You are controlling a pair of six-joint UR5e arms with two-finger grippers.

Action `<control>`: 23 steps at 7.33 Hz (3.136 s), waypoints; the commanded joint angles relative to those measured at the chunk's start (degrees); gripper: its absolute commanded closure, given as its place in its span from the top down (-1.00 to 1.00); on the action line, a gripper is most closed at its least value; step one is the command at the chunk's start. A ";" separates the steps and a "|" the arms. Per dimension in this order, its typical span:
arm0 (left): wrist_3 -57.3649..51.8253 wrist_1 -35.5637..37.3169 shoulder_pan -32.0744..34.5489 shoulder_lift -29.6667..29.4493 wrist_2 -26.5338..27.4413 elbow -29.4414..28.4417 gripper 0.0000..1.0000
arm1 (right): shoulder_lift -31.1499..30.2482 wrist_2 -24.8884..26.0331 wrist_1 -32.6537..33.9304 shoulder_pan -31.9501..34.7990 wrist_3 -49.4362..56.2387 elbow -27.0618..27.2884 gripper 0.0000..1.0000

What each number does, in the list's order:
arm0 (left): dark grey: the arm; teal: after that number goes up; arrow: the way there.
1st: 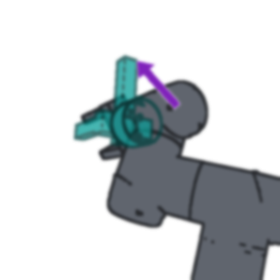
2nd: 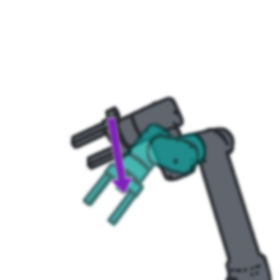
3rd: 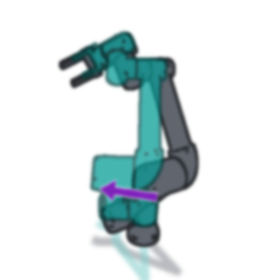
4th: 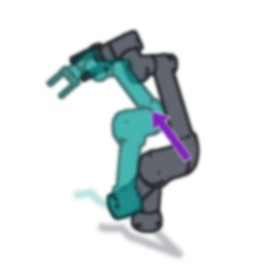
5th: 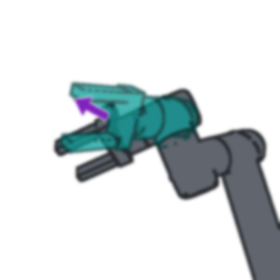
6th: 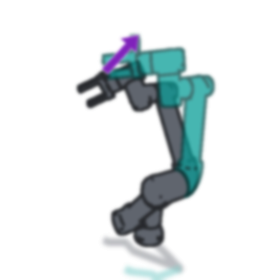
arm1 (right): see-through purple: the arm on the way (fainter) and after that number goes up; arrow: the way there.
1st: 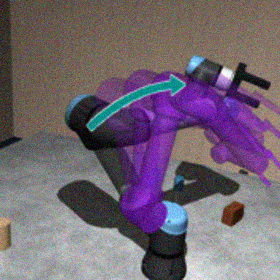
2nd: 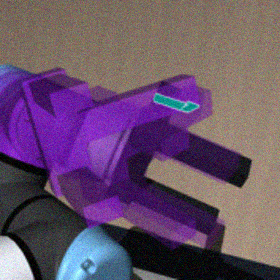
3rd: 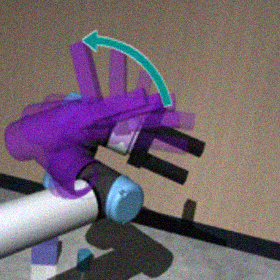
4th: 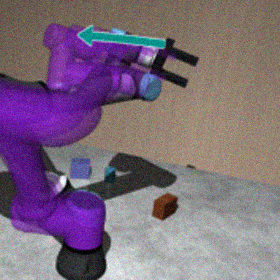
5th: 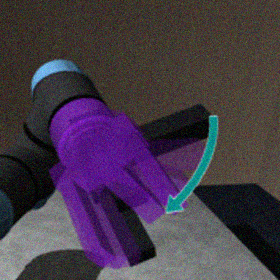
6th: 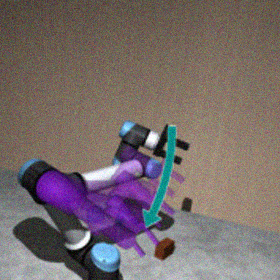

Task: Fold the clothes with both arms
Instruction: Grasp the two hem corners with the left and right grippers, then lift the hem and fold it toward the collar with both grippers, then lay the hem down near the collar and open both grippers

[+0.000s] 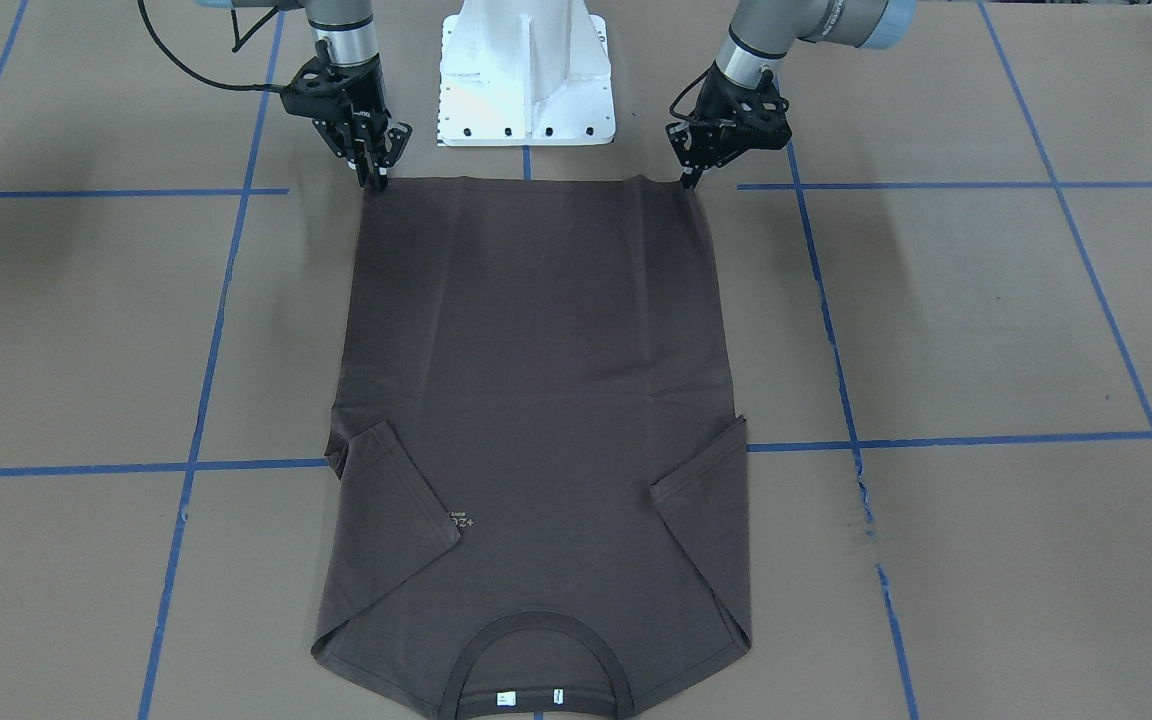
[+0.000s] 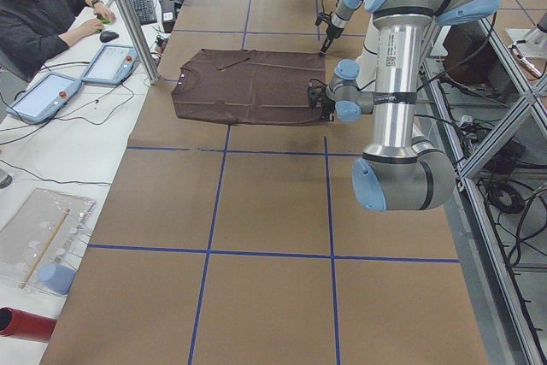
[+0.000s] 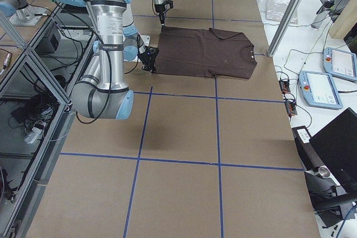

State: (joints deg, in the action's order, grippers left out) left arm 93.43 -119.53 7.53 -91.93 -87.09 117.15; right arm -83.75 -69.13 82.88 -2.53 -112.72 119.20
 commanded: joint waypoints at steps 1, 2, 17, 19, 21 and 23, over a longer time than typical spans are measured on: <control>0.00 0.00 0.03 0.00 0.08 0.01 -1.00 | 0.17 0.40 0.00 0.24 -1.01 0.50 -1.00; 0.00 0.09 0.03 0.00 -0.01 0.53 -1.00 | -0.44 0.31 0.00 0.50 -0.84 1.72 -1.00; -33.93 22.20 37.46 -25.65 -19.35 -12.85 -1.00 | 22.58 -26.32 3.93 40.48 22.10 -13.24 -1.00; -35.24 14.28 37.99 -28.47 -19.17 -24.02 -1.00 | 27.39 -26.41 -1.46 41.63 23.68 -25.36 -1.00; -35.25 6.89 37.99 -30.84 -17.60 -34.75 -1.00 | 28.99 -26.41 -8.58 42.16 24.21 -33.92 -1.00; -35.33 4.50 37.91 -32.42 -16.62 -39.96 -1.00 | 28.91 -26.41 -11.24 42.51 24.21 -37.10 -1.00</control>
State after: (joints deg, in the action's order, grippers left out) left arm 58.14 -113.07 45.47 -123.47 -104.19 80.46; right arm -54.95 -95.54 73.32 39.76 -88.52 84.22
